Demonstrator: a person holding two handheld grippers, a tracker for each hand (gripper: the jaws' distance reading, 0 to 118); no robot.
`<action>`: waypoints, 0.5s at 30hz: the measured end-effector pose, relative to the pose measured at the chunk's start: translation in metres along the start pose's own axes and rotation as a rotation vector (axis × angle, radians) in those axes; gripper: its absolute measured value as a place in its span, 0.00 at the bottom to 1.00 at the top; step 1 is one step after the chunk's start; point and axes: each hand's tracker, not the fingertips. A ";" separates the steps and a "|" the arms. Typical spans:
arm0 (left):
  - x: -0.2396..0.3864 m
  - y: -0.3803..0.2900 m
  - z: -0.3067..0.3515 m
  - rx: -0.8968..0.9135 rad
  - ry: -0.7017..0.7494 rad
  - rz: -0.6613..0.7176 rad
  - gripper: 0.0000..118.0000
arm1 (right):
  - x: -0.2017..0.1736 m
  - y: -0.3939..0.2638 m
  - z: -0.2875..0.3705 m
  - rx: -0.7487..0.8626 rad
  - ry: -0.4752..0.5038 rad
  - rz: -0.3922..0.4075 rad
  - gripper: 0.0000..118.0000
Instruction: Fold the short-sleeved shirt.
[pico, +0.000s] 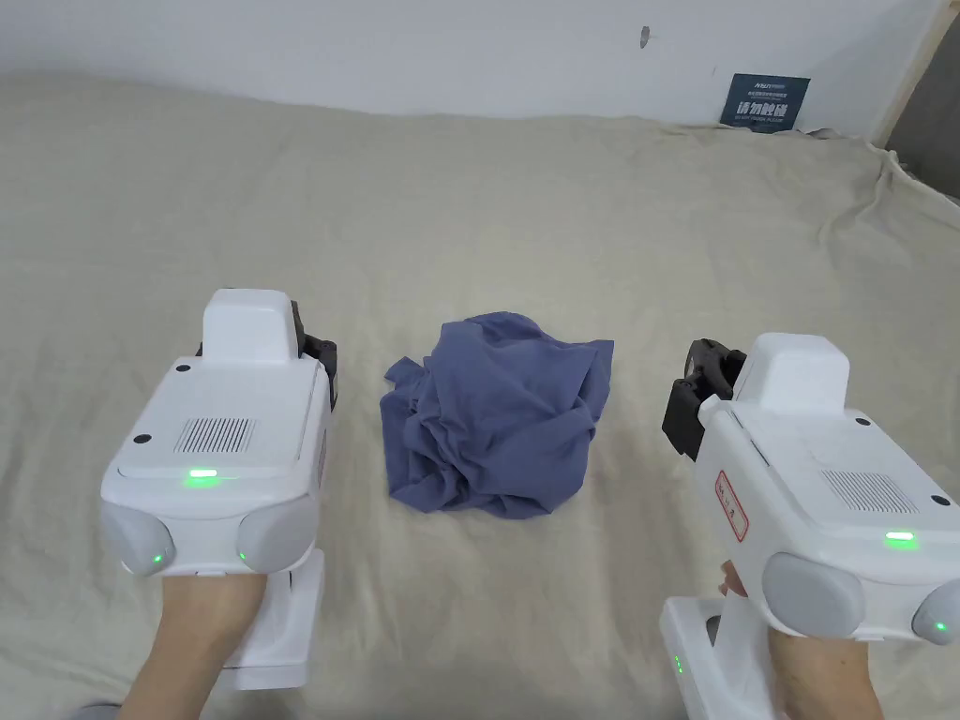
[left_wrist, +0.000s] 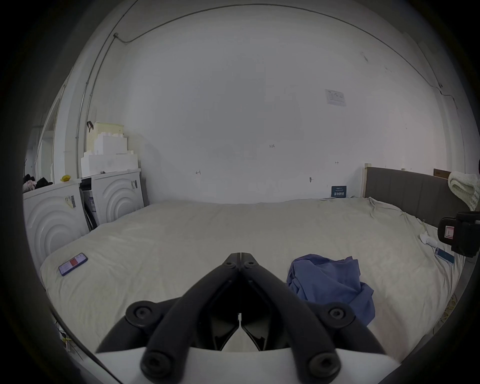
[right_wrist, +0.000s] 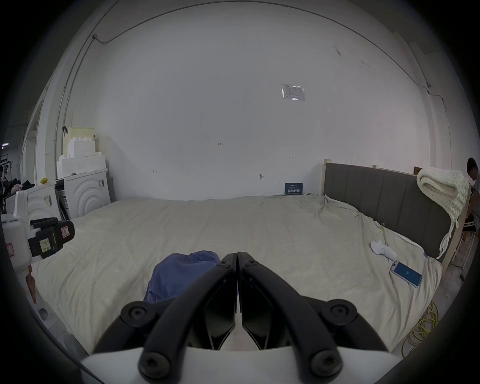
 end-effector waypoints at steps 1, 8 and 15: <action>0.000 -0.001 0.000 0.000 0.006 -0.002 0.00 | 0.000 -0.001 0.000 -0.002 0.000 -0.001 0.00; -0.001 -0.005 0.003 -0.023 -0.002 0.018 0.00 | 0.000 -0.004 0.002 -0.011 0.002 -0.003 0.00; 0.000 -0.010 0.006 -0.034 -0.019 0.020 0.00 | 0.000 -0.003 0.003 -0.010 0.002 -0.005 0.00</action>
